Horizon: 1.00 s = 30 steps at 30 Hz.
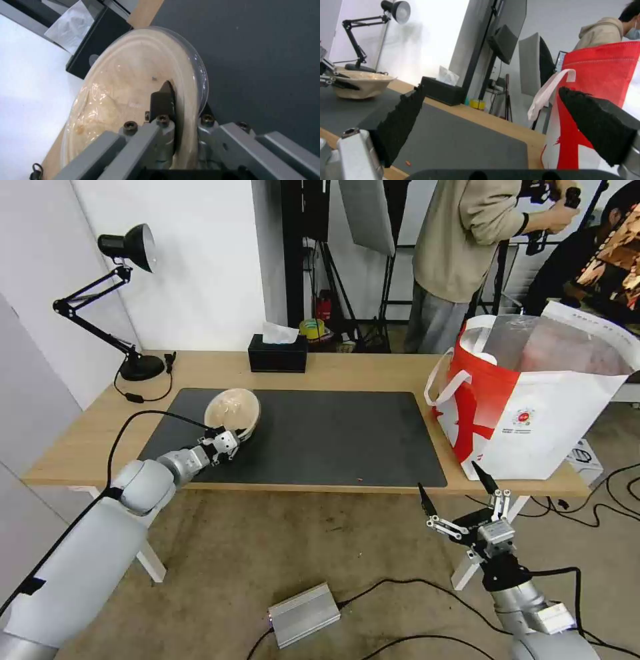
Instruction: Pick up the trash from the table and place it into the takeout bag.
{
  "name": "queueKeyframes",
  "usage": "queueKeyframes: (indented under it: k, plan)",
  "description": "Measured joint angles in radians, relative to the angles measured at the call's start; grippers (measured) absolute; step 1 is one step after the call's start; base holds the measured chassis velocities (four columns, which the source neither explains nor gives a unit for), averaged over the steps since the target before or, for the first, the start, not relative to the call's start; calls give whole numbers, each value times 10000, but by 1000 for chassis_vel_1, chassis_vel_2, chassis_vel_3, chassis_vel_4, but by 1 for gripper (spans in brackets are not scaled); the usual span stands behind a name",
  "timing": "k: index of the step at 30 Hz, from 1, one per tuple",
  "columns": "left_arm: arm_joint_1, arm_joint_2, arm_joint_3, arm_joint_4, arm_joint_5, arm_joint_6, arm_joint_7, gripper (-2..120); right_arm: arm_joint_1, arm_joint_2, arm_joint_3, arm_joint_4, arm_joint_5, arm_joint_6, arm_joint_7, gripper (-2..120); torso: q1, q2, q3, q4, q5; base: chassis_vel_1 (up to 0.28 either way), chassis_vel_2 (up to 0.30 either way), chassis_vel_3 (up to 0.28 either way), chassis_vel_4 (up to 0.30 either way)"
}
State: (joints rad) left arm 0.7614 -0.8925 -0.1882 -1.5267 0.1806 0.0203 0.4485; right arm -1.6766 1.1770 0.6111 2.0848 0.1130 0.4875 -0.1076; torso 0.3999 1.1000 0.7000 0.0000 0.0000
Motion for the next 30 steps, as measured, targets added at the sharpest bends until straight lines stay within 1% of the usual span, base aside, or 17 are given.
queueKeyframes:
  k: [9, 14, 21, 24, 30]
  plan:
    - [-60, -9, 72, -27, -20, -39, -2, 1, 0, 0, 0, 0, 0, 0, 0, 100, 1, 0, 0, 0, -1, 0, 0, 0, 0]
    - [-104, 47, 102, -189, -46, -89, 1, 1, 0, 0, 0, 0, 0, 0, 0, 100, 2, 0, 1, 0, -3, 0, 0, 0, 0]
    - [-218, 352, 117, -544, -138, -205, 2, 1, 0, 0, 0, 0, 0, 0, 0, 100, 2, -1, 0, 0, -1, 0, 0, 0, 0]
    - [-306, 567, 145, -727, -417, -253, -25, 1, 0, 0, 0, 0, 0, 0, 0, 100, 2, 0, 0, 1, -1, 0, 0, 0, 0]
    - [-411, 768, 231, -1058, -837, -349, -206, 1, 0, 0, 0, 0, 0, 0, 0, 100, 2, 0, 0, 1, -1, 0, 0, 0, 0]
